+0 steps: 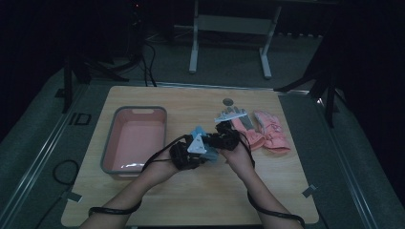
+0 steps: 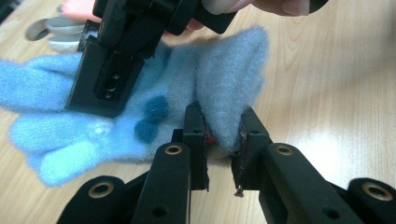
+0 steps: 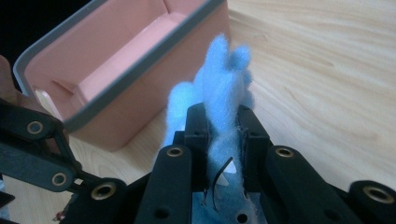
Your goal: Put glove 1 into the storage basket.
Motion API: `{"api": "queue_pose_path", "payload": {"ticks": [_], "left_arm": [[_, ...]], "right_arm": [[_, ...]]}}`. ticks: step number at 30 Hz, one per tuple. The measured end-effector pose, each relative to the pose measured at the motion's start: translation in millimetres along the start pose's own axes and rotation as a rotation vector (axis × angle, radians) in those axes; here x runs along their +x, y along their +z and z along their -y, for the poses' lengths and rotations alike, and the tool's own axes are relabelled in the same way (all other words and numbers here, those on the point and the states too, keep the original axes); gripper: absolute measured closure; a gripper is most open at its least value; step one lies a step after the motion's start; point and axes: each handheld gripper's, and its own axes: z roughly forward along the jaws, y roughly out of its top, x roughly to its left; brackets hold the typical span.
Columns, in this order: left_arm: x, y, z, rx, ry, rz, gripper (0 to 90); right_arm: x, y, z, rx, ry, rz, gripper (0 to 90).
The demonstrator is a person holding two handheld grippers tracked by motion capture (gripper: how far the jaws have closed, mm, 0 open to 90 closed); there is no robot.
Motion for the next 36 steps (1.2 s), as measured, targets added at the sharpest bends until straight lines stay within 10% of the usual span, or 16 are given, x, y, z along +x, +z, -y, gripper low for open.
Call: {"api": "queue_pose_path", "payload": {"ticks": [17,36], "left_arm": [[24.5,-41.6,22.8,0.029,-0.040,-0.072,78.3],[53.4,-96.5,87.1,0.083,-0.133,-0.140,78.3]], "right_arm": [[33.2,34.2,-48.8,-0.001,-0.056,-0.059,78.1],[87.7,104.6,-89.8,0.020,-0.107,-0.142,78.1]]}}
